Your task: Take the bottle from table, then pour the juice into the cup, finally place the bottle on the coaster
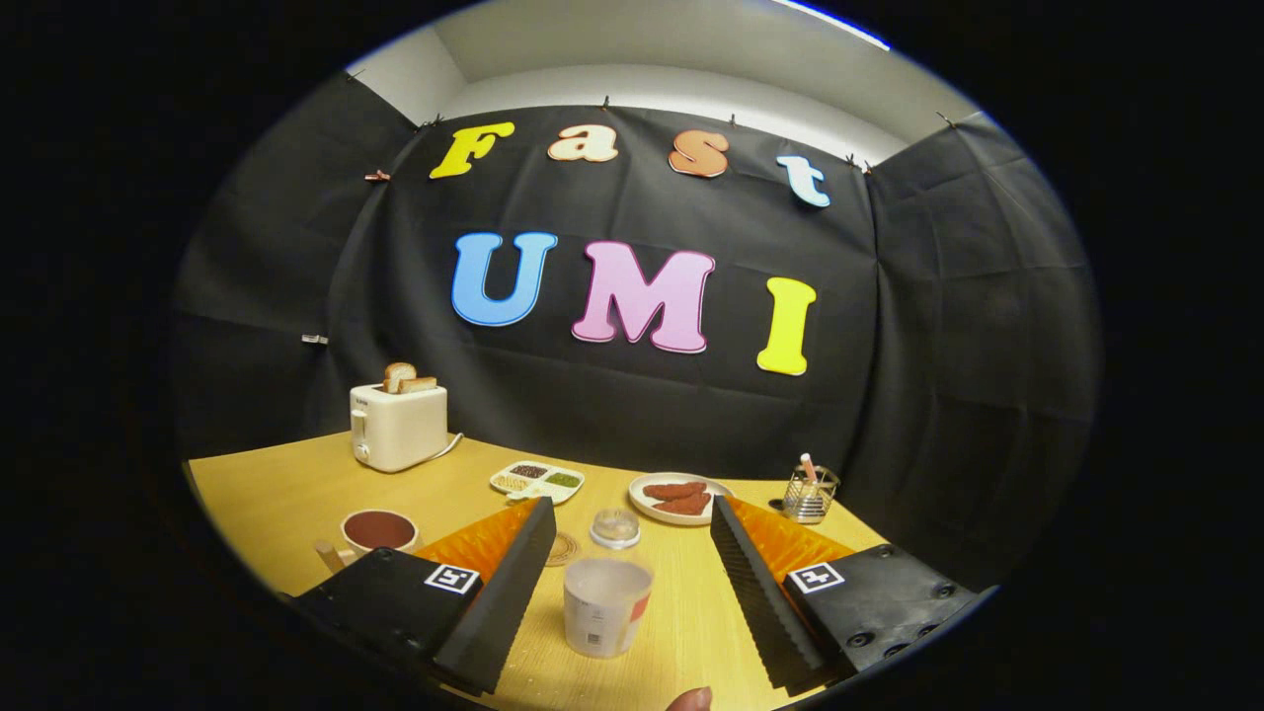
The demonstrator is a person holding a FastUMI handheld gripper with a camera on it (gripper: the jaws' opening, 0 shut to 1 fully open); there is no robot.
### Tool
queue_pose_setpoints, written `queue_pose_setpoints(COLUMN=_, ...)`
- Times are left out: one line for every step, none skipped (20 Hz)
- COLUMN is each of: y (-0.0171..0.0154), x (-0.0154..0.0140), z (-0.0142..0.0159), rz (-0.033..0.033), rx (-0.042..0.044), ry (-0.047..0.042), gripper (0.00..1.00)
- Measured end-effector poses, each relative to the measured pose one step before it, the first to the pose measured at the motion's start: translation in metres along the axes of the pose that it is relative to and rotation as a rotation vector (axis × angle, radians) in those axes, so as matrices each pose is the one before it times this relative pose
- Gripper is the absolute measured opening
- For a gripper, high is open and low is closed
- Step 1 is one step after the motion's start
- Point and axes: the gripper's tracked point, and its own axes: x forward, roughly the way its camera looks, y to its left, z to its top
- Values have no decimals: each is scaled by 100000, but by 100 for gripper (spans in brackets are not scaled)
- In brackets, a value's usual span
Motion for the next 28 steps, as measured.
queue_pose_setpoints(y=87, x=375, z=-1073, rz=-221, rx=-46, ry=523, gripper=97)
queue_pose_setpoints(y=-37, x=390, z=-1124, rz=-226, rx=-129, ry=478, gripper=97)
queue_pose_setpoints(y=82, x=334, z=-1047, rz=139, rx=569, ry=891, gripper=97)
queue_pose_setpoints(y=217, x=228, z=-948, rz=272, rx=1081, ry=720, gripper=97)
queue_pose_setpoints(y=199, x=256, z=-845, rz=337, rx=1086, ry=676, gripper=97)
queue_pose_setpoints(y=266, x=199, z=-965, rz=186, rx=217, ry=1293, gripper=97)
queue_pose_setpoints(y=390, x=170, z=-834, rz=645, rx=-55, ry=1159, gripper=97)
queue_pose_setpoints(y=283, x=162, z=-589, rz=460, rx=205, ry=589, gripper=97)
queue_pose_setpoints(y=178, x=146, z=-392, rz=398, rx=782, ry=78, gripper=97)
queue_pose_setpoints(y=16, x=266, z=-276, rz=-306, rx=1189, ry=-131, gripper=97)
queue_pose_setpoints(y=-99, x=219, z=-381, rz=-677, rx=1173, ry=227, gripper=97)
queue_pose_setpoints(y=-159, x=304, z=-434, rz=-755, rx=240, ry=636, gripper=97)
queue_pose_setpoints(y=-37, x=90, z=-433, rz=-262, rx=193, ry=388, gripper=97)
queue_pose_setpoints(y=-154, x=164, z=-188, rz=-651, rx=-210, ry=424, gripper=97)
queue_pose_setpoints(y=158, x=356, z=173, rz=-192, rx=40, ry=423, gripper=94)
queue_pose_setpoints(y=94, x=1106, z=94, rz=586, rx=260, ry=-140, gripper=78)
queue_pose_setpoints(y=-38, x=-622, z=-223, rz=100, rx=-824, ry=2156, gripper=78)
queue_pose_setpoints(y=-3, x=90, z=158, rz=-280, rx=-1235, ry=2075, gripper=77)
queue_pose_setpoints(y=-222, x=-75, z=297, rz=-1096, rx=-1988, ry=1738, gripper=76)
queue_pose_setpoints(y=-152, x=-256, z=886, rz=-585, rx=-2310, ry=381, gripper=74)
queue_pose_setpoints(y=-43, x=-233, z=1263, rz=-522, rx=-2939, ry=-632, gripper=73)
queue_pose_setpoints(y=-127, x=-191, z=1106, rz=-1122, rx=-3868, ry=10, gripper=73)
queue_pose_setpoints(y=-200, x=-172, z=1027, rz=-905, rx=-4205, ry=-884, gripper=72)
queue_pose_setpoints(y=-83, x=-279, z=1360, rz=-601, rx=-4522, ry=-1675, gripper=72)
queue_pose_setpoints(y=-29, x=-139, z=1321, rz=-426, rx=-5107, ry=-1696, gripper=72)
queue_pose_setpoints(y=289, x=-165, z=799, rz=989, rx=-5821, ry=-236, gripper=72)
queue_pose_setpoints(y=279, x=74, z=735, rz=1248, rx=-5524, ry=165, gripper=71)
queue_pose_setpoints(y=428, x=-55, z=682, rz=1636, rx=-3794, ry=636, gripper=72)
